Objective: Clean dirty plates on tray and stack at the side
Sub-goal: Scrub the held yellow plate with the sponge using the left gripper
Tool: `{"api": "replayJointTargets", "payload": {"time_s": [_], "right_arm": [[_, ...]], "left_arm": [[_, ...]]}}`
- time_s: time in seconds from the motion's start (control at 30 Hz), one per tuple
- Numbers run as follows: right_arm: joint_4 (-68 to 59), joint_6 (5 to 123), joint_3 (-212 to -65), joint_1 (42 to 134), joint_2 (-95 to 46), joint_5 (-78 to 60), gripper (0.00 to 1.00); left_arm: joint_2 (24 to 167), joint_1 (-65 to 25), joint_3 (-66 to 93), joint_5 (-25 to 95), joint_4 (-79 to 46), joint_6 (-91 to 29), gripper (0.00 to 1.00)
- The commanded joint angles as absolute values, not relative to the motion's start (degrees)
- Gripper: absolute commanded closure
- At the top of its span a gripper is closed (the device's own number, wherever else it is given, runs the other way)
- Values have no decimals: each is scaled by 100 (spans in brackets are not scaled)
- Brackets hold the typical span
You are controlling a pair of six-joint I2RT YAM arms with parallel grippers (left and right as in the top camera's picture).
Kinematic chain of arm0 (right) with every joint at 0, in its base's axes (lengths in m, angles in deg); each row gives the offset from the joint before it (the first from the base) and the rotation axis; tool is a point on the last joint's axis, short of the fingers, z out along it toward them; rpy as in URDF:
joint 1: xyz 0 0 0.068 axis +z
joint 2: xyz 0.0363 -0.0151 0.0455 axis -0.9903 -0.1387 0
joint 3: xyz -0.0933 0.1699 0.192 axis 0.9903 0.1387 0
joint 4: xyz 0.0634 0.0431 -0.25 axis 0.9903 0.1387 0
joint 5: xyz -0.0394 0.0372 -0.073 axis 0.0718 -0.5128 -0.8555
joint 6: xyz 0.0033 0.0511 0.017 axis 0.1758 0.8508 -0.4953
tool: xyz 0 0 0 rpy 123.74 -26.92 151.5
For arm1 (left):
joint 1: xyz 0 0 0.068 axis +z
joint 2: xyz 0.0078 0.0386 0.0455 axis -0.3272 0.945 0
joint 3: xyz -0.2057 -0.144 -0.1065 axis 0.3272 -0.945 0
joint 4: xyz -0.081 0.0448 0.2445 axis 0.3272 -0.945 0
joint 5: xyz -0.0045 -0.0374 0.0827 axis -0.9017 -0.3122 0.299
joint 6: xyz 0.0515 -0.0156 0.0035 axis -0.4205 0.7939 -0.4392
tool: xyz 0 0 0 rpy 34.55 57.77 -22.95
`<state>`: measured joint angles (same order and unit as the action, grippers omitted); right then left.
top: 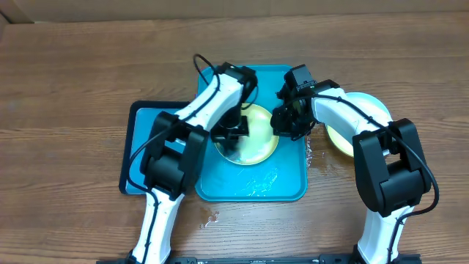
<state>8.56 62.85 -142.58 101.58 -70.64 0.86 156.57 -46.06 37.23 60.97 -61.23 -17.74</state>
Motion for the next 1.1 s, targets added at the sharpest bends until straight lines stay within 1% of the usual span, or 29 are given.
{"api": "replayJointTargets", "payload": {"time_s": [0.0, 0.07, 0.13, 0.23, 0.33, 0.43, 0.5, 0.57, 0.63, 0.73, 0.93, 1.07], "right_arm": [[840, 6270, -14177, 10191, -7330, -213, 96], [836, 6270, -14175, 10191, -7330, -213, 96], [832, 6270, -14177, 10191, -7330, -213, 96], [823, 6270, -14177, 10191, -7330, -213, 96], [821, 6270, -14177, 10191, -7330, -213, 96], [823, 6270, -14177, 10191, -7330, -213, 96], [821, 6270, -14177, 10191, -7330, -213, 96], [821, 6270, -14177, 10191, -7330, -213, 96], [821, 6270, -14177, 10188, -7330, -213, 96], [821, 6270, -14177, 10191, -7330, -215, 96], [819, 6270, -14177, 10191, -7330, -215, 96], [821, 6270, -14177, 10191, -7330, -215, 96]], "left_arm": [[15928, -4291, 3662, 8171, -6144, -1573, 96], [15926, -4234, 3690, 8427, -6147, -1578, 96], [15926, -4215, 3741, 8387, -6133, -1617, 96], [15926, -4215, 3778, 7841, -5959, -1628, 96], [15944, -4241, 3765, 6381, -5497, -1870, 96], [15946, -4313, 3653, 4530, -4802, -2117, 96], [15946, -4427, 3544, 3701, -4354, -2131, 96], [15946, -4560, 3426, 3277, -4013, -2131, 96], [15946, -4691, 3299, 3273, -3845, -2131, 96], [15946, -4833, 3120, 3640, -3887, -2133, 96], [15911, -4776, 3067, 3889, -4472, -2259, 96], [15780, -4525, 3089, 4689, -4888, -2211, 96]]}}
